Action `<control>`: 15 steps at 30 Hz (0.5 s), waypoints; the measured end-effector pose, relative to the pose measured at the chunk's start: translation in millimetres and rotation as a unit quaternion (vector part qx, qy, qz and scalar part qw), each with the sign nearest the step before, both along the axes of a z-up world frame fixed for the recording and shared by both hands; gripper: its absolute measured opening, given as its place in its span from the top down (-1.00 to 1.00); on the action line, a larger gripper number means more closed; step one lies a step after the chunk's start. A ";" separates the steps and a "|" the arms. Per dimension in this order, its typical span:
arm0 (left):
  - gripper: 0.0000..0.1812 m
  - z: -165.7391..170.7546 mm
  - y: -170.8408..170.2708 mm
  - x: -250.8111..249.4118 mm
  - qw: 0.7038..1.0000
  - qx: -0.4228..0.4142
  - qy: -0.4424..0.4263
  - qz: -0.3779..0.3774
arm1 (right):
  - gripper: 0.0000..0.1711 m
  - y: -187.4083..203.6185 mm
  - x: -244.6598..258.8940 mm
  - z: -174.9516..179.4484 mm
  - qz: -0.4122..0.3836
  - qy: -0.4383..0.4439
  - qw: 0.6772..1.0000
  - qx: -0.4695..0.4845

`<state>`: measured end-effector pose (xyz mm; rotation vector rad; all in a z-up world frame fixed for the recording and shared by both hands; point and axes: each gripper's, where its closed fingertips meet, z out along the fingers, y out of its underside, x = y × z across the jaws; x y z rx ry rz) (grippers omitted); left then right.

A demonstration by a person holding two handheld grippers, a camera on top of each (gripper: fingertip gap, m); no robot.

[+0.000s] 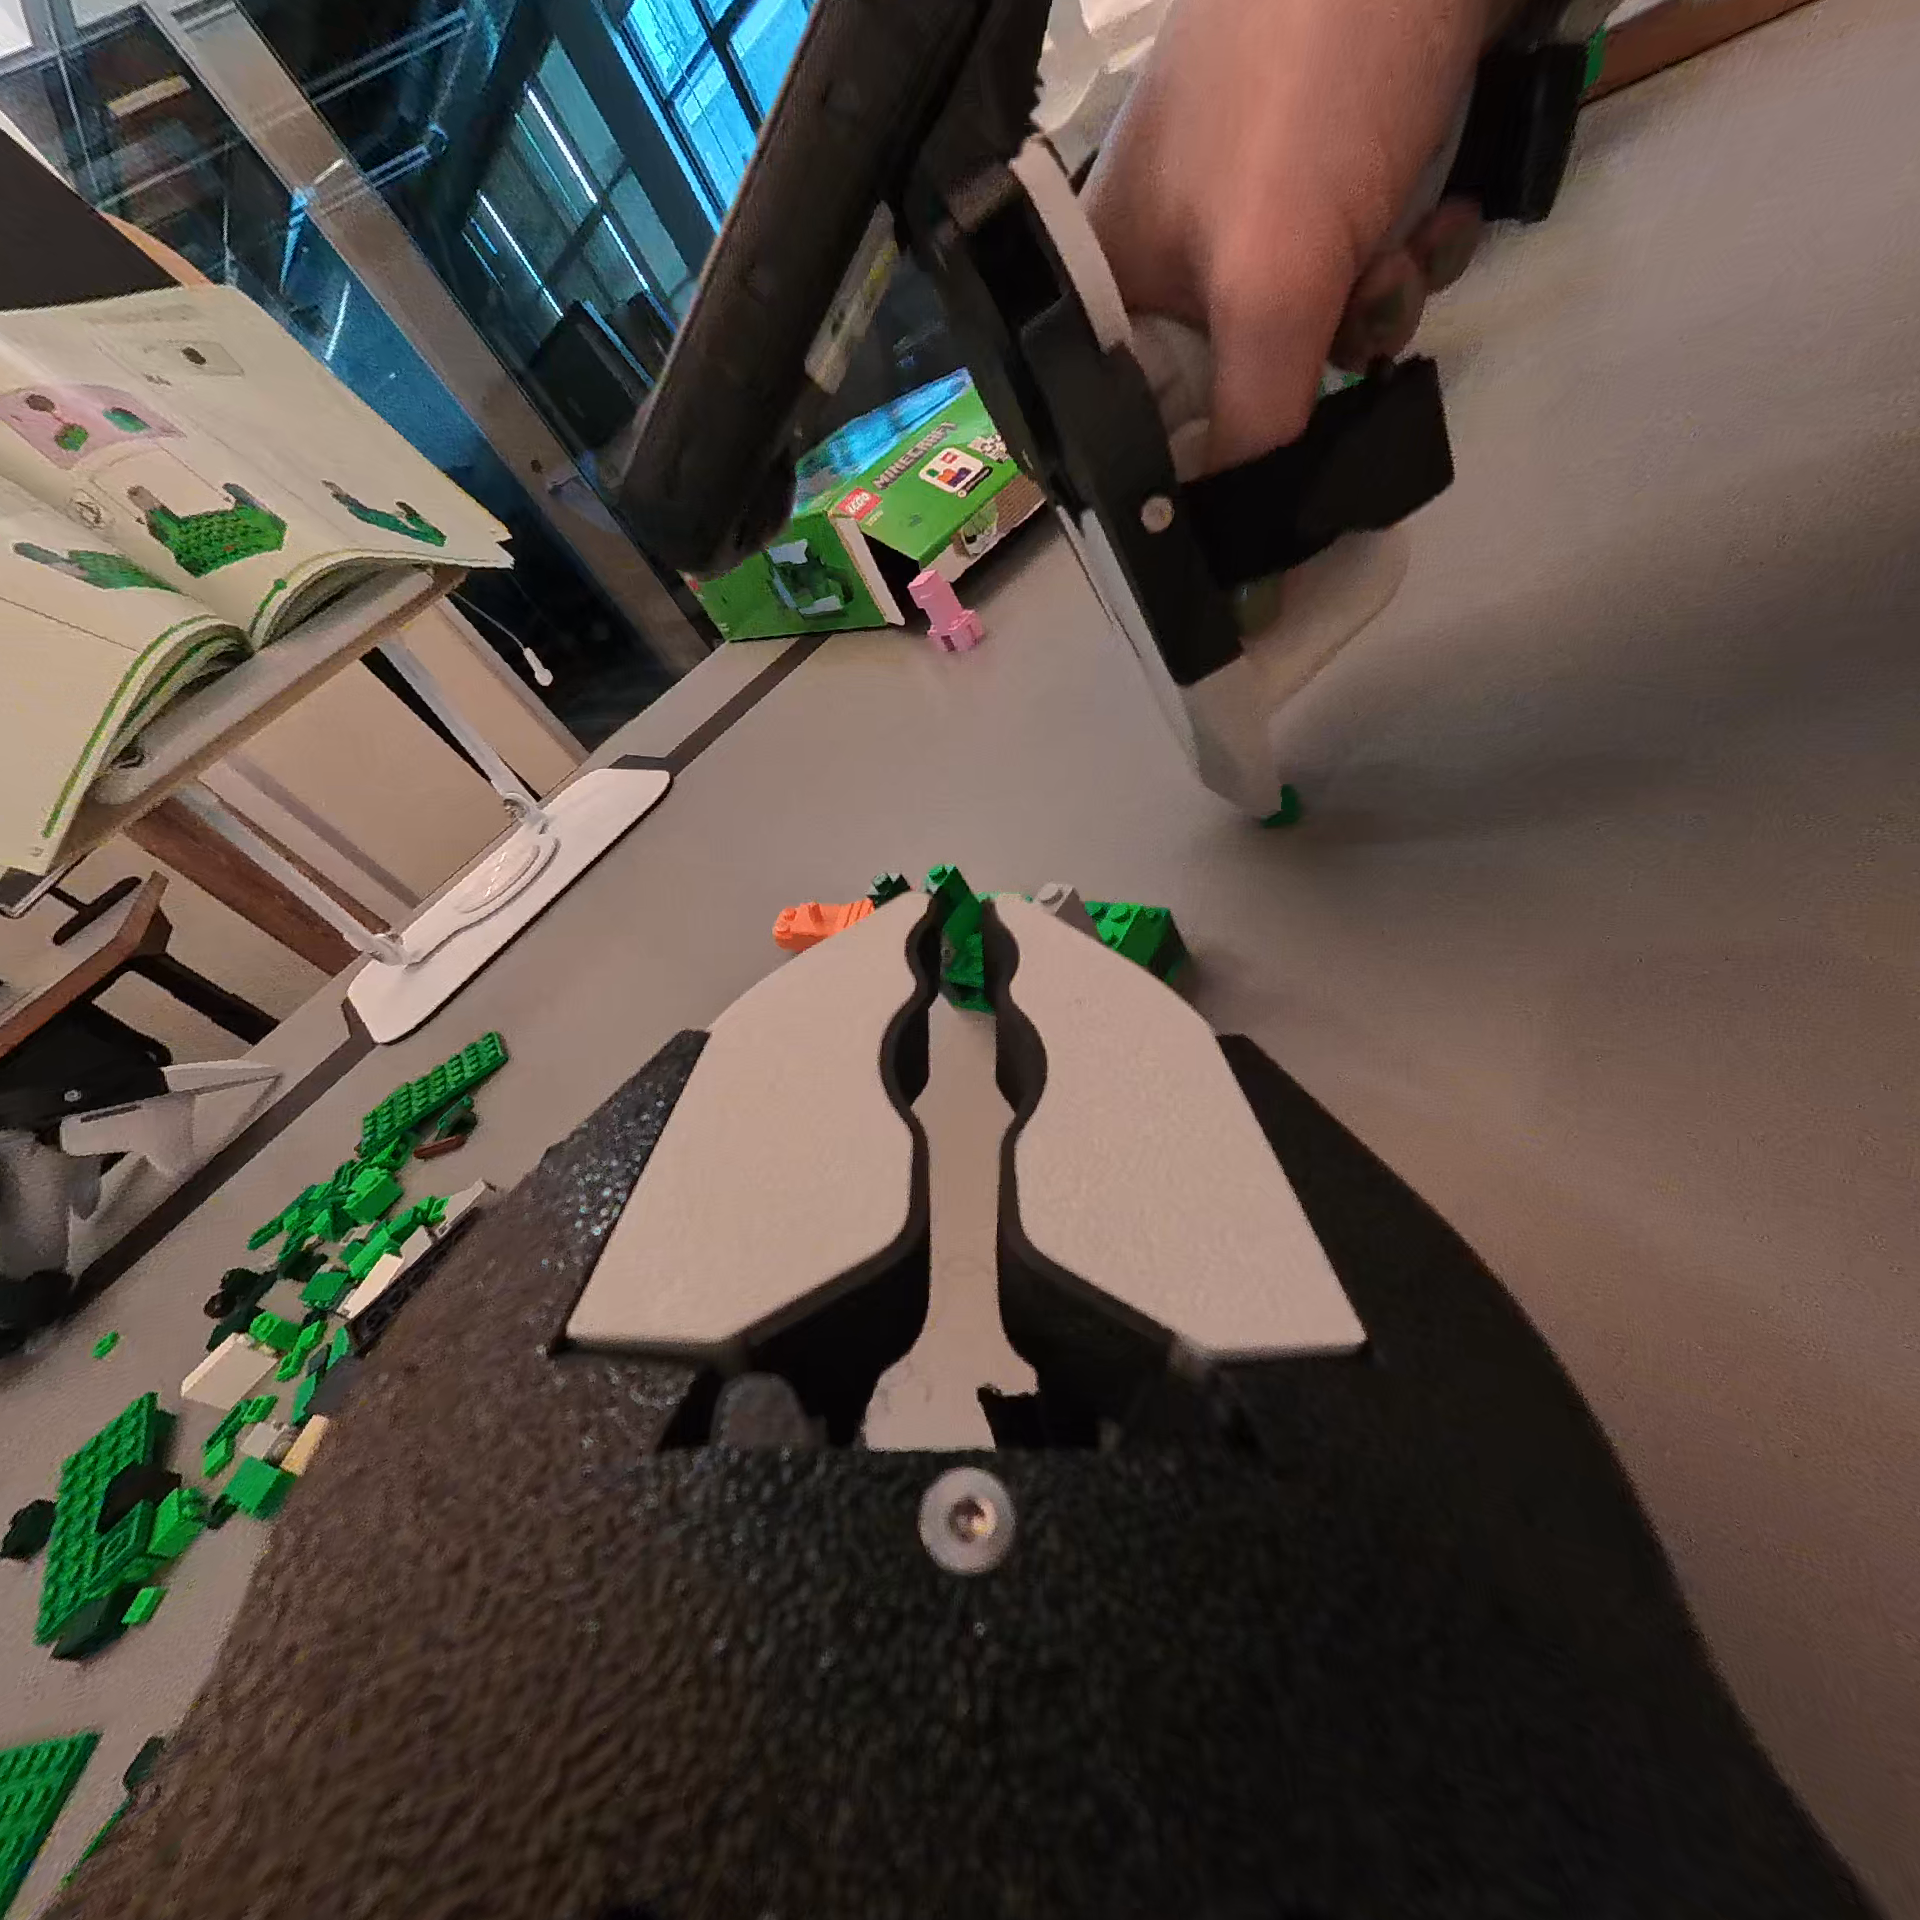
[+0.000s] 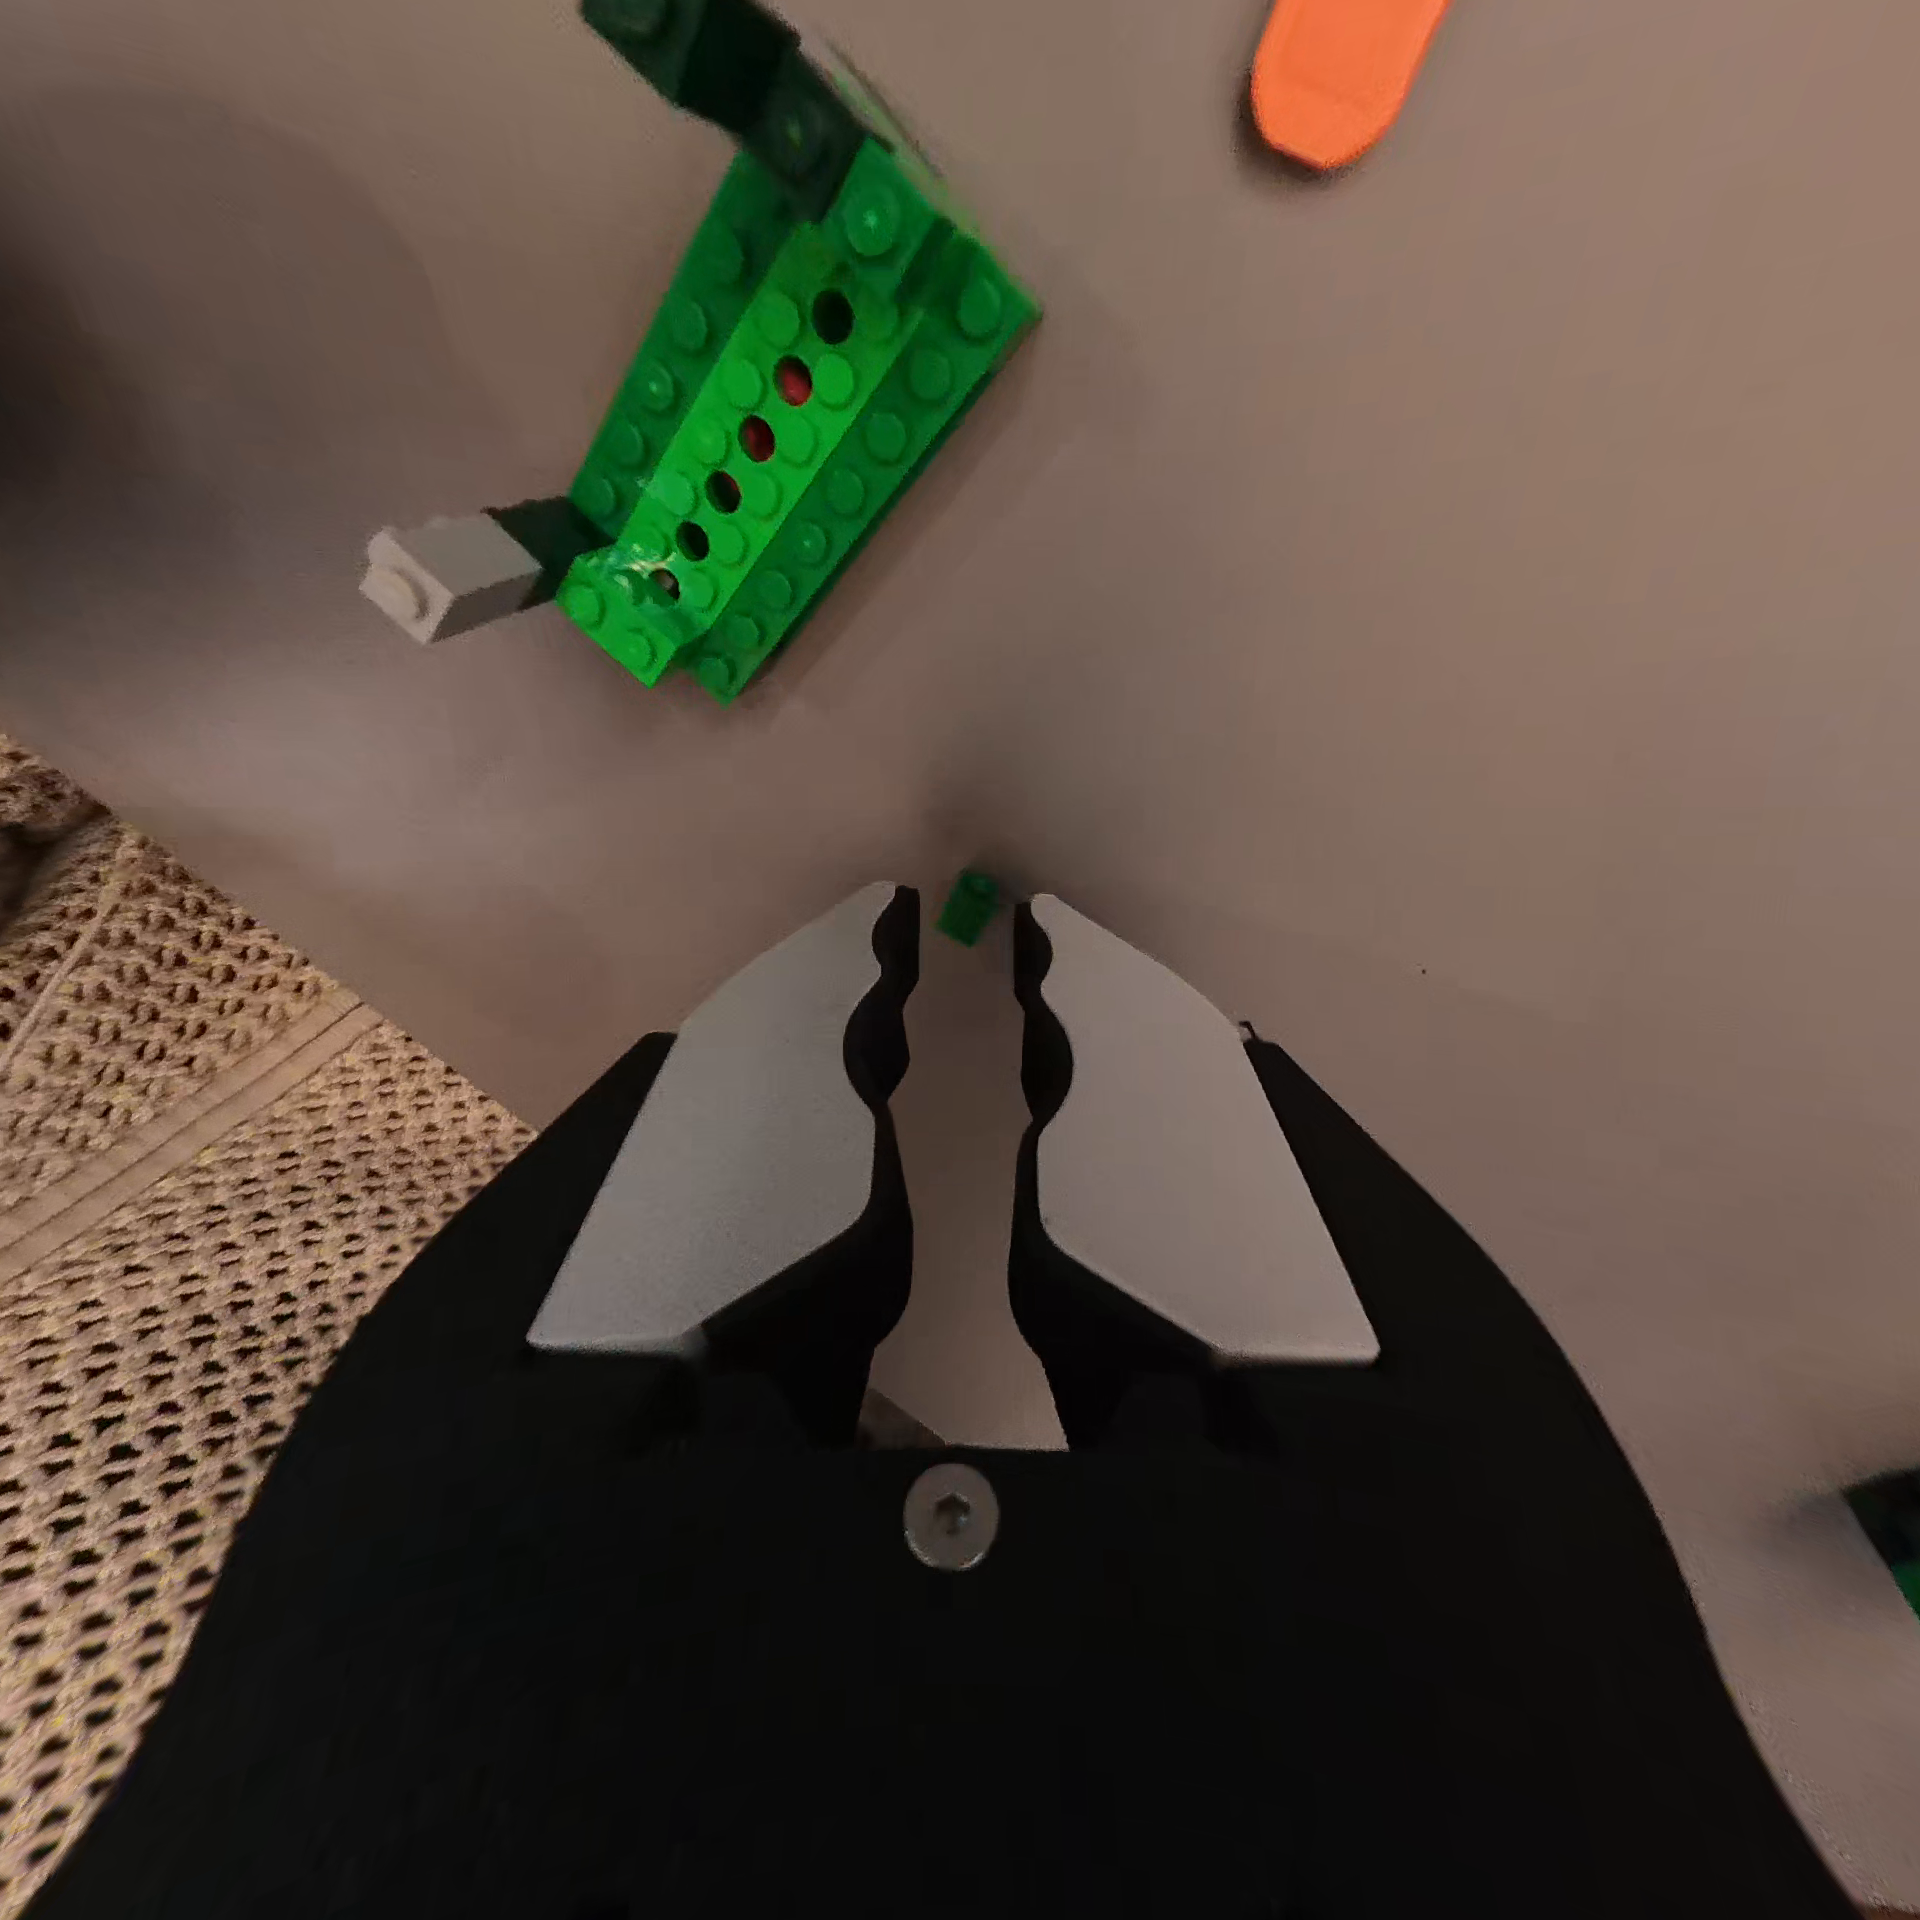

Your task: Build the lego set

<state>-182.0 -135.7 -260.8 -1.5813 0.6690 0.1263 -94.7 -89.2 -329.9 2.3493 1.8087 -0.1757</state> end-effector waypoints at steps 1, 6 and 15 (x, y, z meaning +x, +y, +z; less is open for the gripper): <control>0.93 1.1 -0.6 -0.2 1.000 0.003 0.000 0.000 | 0.81 0.7 1.6 -2.0 -0.002 -0.009 1.000 0.007; 0.91 5.5 -3.2 -1.3 1.000 0.009 -0.019 -0.002 | 0.90 1.1 0.0 -3.0 -0.001 -0.004 1.000 0.023; 0.69 -22.0 4.1 6.6 0.985 -0.143 -0.092 -0.015 | 0.91 29.2 -55.3 24.5 0.039 0.303 0.950 0.067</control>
